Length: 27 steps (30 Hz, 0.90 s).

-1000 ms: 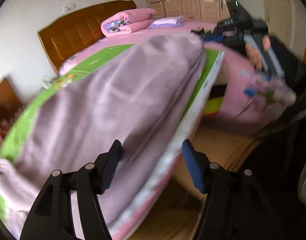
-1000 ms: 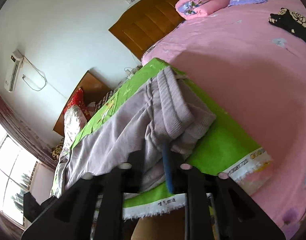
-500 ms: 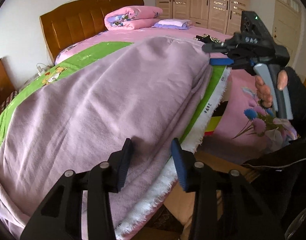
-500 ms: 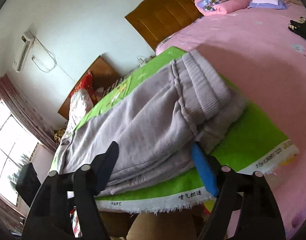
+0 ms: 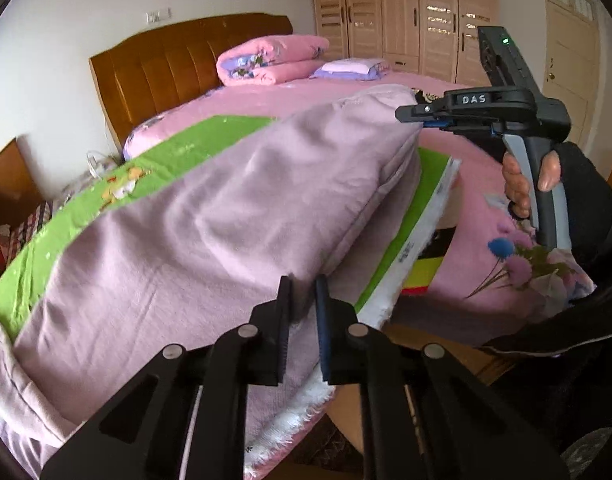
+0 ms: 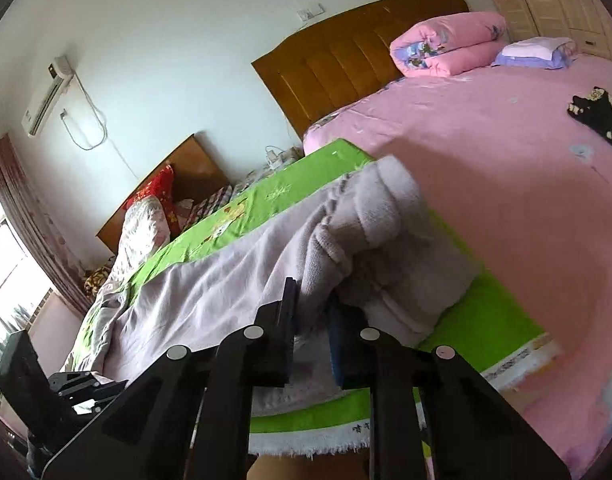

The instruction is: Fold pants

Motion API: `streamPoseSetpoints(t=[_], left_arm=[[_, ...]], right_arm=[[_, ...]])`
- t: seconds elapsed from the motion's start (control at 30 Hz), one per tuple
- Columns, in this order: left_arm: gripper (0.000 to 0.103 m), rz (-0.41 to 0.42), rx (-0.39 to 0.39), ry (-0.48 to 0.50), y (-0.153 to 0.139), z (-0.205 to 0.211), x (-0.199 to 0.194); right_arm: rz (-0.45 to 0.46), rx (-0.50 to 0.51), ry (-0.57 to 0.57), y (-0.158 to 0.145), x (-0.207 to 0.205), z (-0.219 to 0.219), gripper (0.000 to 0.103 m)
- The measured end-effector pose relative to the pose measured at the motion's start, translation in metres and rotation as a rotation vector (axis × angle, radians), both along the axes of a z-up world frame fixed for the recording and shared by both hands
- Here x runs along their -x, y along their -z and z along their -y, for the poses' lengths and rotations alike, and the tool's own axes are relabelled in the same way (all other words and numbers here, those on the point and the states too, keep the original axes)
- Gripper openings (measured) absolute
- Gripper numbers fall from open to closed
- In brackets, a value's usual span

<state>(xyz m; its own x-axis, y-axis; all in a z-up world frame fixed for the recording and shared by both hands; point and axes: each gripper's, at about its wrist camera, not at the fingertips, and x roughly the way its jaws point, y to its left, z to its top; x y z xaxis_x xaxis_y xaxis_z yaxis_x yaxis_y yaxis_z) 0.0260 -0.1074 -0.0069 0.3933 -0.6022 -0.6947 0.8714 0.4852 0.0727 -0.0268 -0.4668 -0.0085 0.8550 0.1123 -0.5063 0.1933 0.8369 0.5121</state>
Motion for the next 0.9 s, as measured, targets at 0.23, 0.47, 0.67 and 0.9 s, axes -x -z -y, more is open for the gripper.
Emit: streamPoseSetpoints(t=[0.23,0.47,0.67,0.9], left_arm=[[0.013,-0.052,-0.069,0.023,0.033,0.008,-0.003],[0.063,-0.080,-0.057,0.026,0.025,0.001,0.001],[0.083,-0.090,0.047,-0.021,0.014,-0.012,0.008],[0.088,-0.071,0.088,-0.141,0.010,-0.042,0.006]], right_arm=[[-0.105,-0.074,0.029,0.049,-0.002,0.012,0.018],[-0.168,-0.070,0.011,0.037,-0.002,0.008,0.038],[-0.044,0.176,0.056,-0.015,0.013,-0.022,0.069],[-0.095,0.352,-0.239,0.001,-0.033,-0.120,0.072]])
